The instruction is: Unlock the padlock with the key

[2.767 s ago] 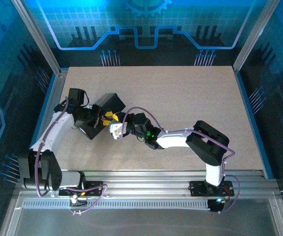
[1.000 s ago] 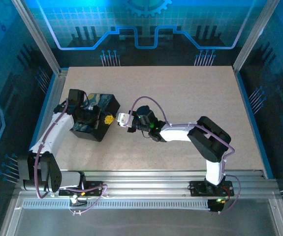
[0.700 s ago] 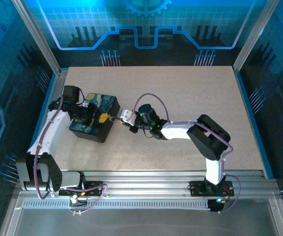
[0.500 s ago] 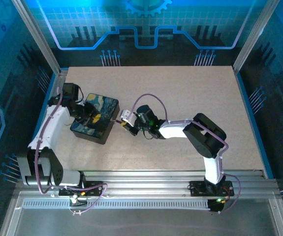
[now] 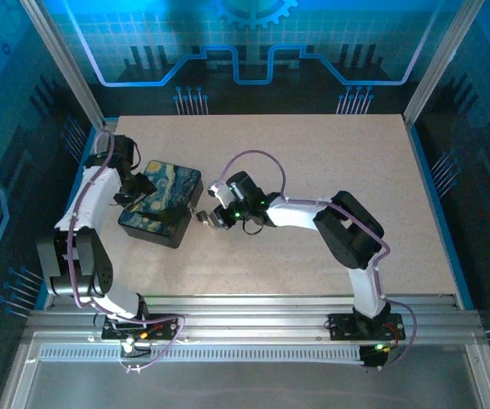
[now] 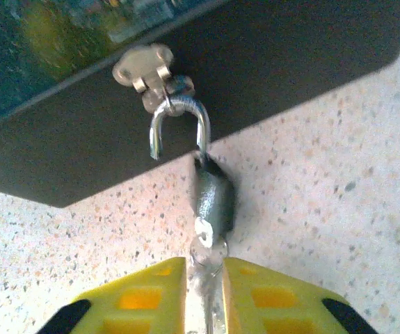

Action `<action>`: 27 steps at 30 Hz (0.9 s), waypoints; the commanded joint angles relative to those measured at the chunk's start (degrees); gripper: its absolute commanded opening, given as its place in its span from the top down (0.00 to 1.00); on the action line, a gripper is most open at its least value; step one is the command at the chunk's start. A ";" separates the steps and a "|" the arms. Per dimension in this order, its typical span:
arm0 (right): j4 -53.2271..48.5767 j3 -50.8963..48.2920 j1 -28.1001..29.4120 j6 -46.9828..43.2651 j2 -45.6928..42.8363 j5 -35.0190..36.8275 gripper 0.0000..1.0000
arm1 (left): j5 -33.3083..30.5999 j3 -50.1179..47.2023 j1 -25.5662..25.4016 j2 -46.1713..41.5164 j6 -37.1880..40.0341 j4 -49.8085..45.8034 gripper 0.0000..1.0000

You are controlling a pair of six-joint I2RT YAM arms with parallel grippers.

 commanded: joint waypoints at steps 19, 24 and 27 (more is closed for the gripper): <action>-6.28 9.82 -0.89 4.07 7.66 -1.62 0.46 | 1.36 -0.63 2.65 7.56 7.23 5.33 0.42; -6.45 11.76 -0.15 4.02 9.65 -1.26 0.45 | 2.27 -1.56 2.62 7.05 7.15 4.37 0.44; -5.75 12.22 0.33 4.62 10.58 -0.63 0.43 | 2.90 -1.96 2.64 6.56 7.20 3.50 0.45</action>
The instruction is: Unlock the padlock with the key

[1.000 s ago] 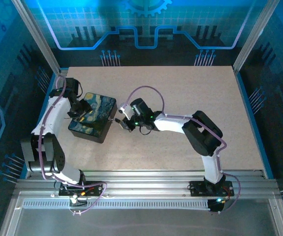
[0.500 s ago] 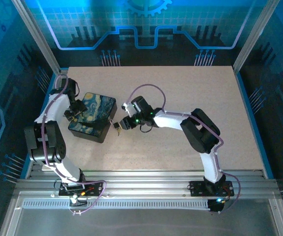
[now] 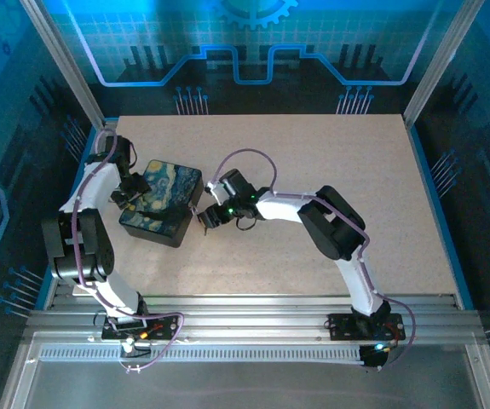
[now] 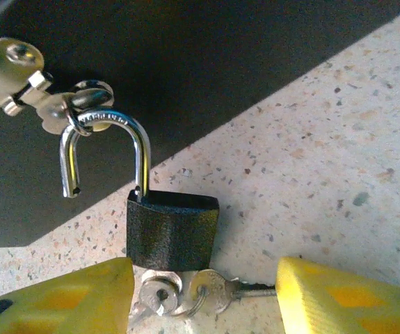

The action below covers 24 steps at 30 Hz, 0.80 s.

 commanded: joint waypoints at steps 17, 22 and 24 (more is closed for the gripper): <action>4.20 -0.12 1.92 7.66 4.20 7.17 0.59 | 4.24 -3.17 0.00 -4.12 2.26 -5.33 0.46; 13.07 -7.87 0.45 11.65 0.98 4.51 0.69 | 3.47 -2.82 -1.85 -3.87 3.43 -6.54 0.47; 15.93 -10.15 0.17 12.27 0.47 3.08 0.71 | 3.83 -3.20 -2.24 -3.77 3.06 -6.59 0.47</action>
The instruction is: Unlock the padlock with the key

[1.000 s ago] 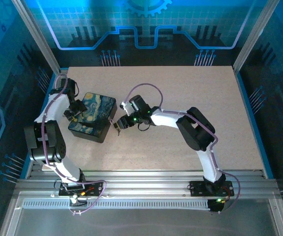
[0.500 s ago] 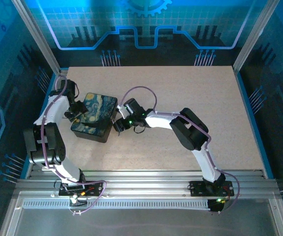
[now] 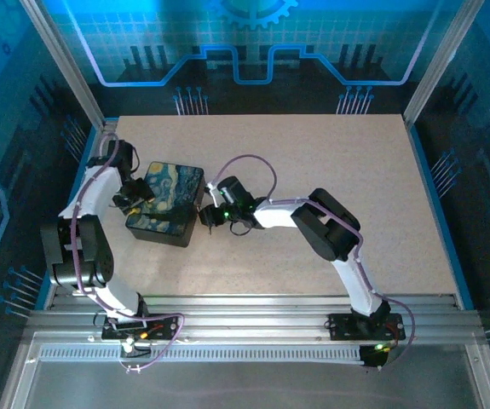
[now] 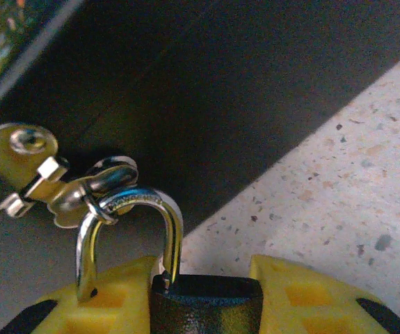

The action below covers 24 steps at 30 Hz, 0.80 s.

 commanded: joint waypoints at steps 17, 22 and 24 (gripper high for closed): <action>8.29 -13.55 -5.99 5.98 -3.51 -8.55 0.59 | 0.95 -4.07 -2.57 -2.40 -1.41 -2.85 0.47; 7.99 -12.62 -5.97 5.86 -2.83 -8.72 0.56 | 0.95 -4.16 -2.65 -2.48 -1.46 -2.85 0.47; 6.47 -11.00 -5.48 5.23 -2.31 -9.81 0.54 | 0.96 -4.04 -2.65 -2.49 -1.35 -3.01 0.47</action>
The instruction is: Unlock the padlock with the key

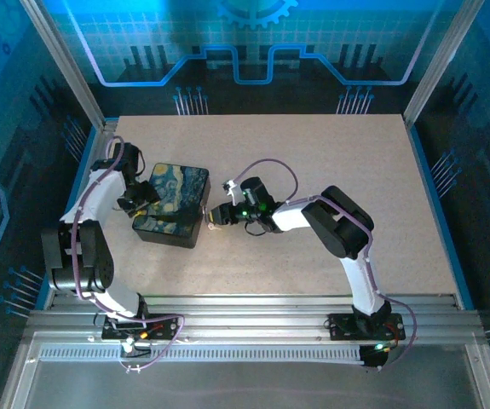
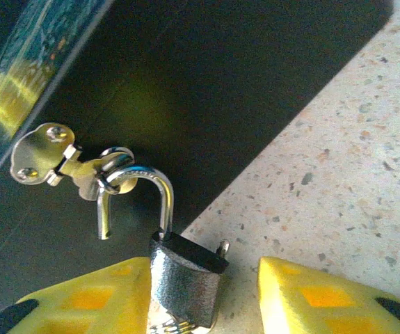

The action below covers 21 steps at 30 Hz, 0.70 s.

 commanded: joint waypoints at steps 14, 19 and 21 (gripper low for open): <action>-14.97 4.05 3.98 -0.57 3.71 4.89 0.46 | 0.59 -1.47 -0.51 -0.39 -0.72 -3.48 0.47; -15.25 3.47 5.30 0.30 3.89 6.31 0.44 | 1.03 -1.65 -0.50 -0.52 -0.67 -3.74 0.47; -16.01 3.55 5.78 0.47 4.02 7.66 0.46 | 1.23 -1.77 -0.50 -0.54 -0.50 -3.83 0.47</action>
